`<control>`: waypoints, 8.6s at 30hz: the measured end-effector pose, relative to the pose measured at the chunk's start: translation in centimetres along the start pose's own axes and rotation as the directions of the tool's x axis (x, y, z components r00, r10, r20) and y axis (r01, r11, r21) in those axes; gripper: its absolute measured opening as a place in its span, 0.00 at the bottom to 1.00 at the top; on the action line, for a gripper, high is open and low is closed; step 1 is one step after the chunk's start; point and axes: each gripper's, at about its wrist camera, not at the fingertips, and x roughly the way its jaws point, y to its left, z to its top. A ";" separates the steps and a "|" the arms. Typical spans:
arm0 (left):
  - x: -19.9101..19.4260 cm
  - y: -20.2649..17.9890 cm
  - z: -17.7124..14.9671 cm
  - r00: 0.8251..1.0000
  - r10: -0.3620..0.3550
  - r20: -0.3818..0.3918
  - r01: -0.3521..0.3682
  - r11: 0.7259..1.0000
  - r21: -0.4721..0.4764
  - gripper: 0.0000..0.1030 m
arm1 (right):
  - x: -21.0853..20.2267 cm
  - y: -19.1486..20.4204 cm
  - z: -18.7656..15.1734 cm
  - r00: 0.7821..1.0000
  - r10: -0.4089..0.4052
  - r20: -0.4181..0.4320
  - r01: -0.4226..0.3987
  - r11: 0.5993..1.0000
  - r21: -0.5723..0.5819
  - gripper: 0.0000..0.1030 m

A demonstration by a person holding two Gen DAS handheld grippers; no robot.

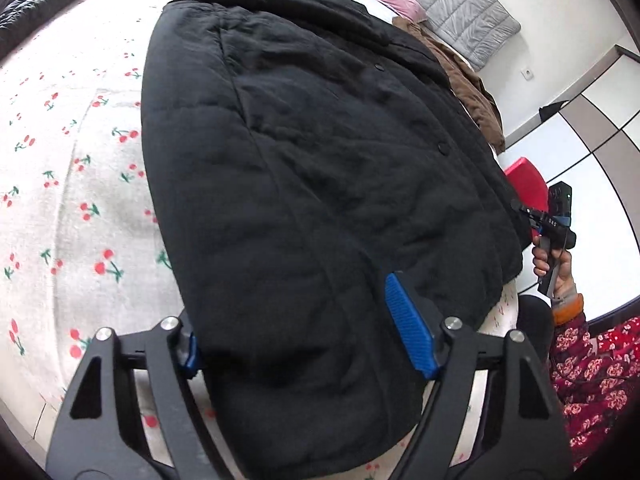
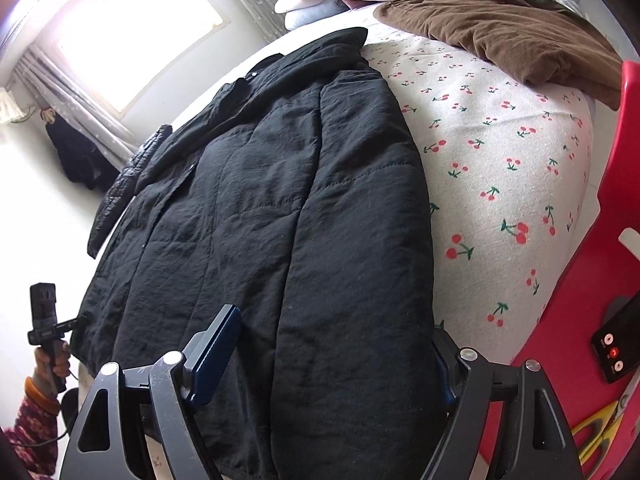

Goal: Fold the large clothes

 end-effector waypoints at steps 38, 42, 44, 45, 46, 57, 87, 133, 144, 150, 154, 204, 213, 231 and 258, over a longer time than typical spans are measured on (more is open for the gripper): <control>-19.1 -6.7 4.5 0.834 0.030 0.550 -0.038 0.999 0.003 0.11 | -15.6 14.7 5.4 0.904 0.056 0.424 0.043 0.974 -0.221 0.15; -16.6 -5.0 11.0 0.837 0.077 0.542 -0.076 0.997 -0.025 0.11 | -11.6 13.8 11.0 0.906 0.054 0.420 0.031 0.981 -0.193 0.15; -15.2 -3.9 14.6 0.836 0.104 0.539 -0.087 0.995 -0.057 0.11 | -9.8 13.4 14.0 0.907 0.040 0.418 0.036 0.984 -0.172 0.16; -14.5 -3.5 16.4 0.837 0.121 0.533 -0.101 0.993 -0.067 0.11 | -8.6 13.2 15.7 0.911 0.027 0.412 0.043 0.986 -0.160 0.16; -13.5 -2.9 18.2 0.838 0.140 0.527 -0.115 0.990 -0.080 0.12 | -7.2 12.8 17.7 0.912 0.010 0.409 0.052 0.989 -0.139 0.16; 1.1 6.1 33.4 0.911 0.273 0.310 -0.218 0.955 -0.199 0.35 | 11.1 3.6 31.6 0.988 -0.016 0.157 -0.008 0.988 0.153 0.26; 9.9 4.2 35.5 0.781 0.551 0.294 -0.603 0.788 0.124 0.09 | 22.7 8.0 33.2 0.878 -0.470 0.089 0.477 0.841 -0.255 0.13; 12.3 14.9 40.1 0.593 0.796 0.124 -0.793 0.604 -0.085 0.66 | 23.8 -1.1 39.6 0.742 -0.667 0.065 0.663 0.745 0.076 0.69; 10.6 -0.7 30.6 0.821 0.488 0.297 -0.538 0.835 0.115 0.77 | 19.5 14.1 29.6 0.936 -0.310 0.166 0.342 0.911 -0.228 0.73; 9.6 6.5 24.4 0.811 0.526 0.256 -0.545 0.839 0.004 0.79 | 19.6 9.6 23.1 0.924 -0.364 0.115 0.380 0.903 -0.198 0.73; 5.5 7.7 21.8 0.750 0.613 0.248 -0.624 0.780 -0.042 0.80 | 15.5 6.8 22.1 0.847 -0.509 0.151 0.530 0.828 -0.183 0.73; 5.5 -9.8 6.5 0.788 0.592 0.166 -0.579 0.806 -0.125 0.99 | 10.3 23.9 5.3 0.897 -0.423 0.130 0.442 0.870 -0.218 0.91; 5.5 -9.9 6.5 0.788 0.592 0.167 -0.580 0.806 -0.122 0.99 | 10.2 23.8 5.3 0.897 -0.423 0.131 0.442 0.870 -0.217 0.91; 5.6 -10.0 6.5 0.788 0.594 0.163 -0.584 0.804 -0.113 0.99 | 10.4 23.9 5.3 0.898 -0.421 0.129 0.440 0.872 -0.216 0.91; 8.3 -9.8 6.5 0.800 0.584 0.141 -0.577 0.812 -0.092 0.99 | 12.0 22.3 4.5 0.863 -0.494 0.102 0.504 0.843 -0.189 0.91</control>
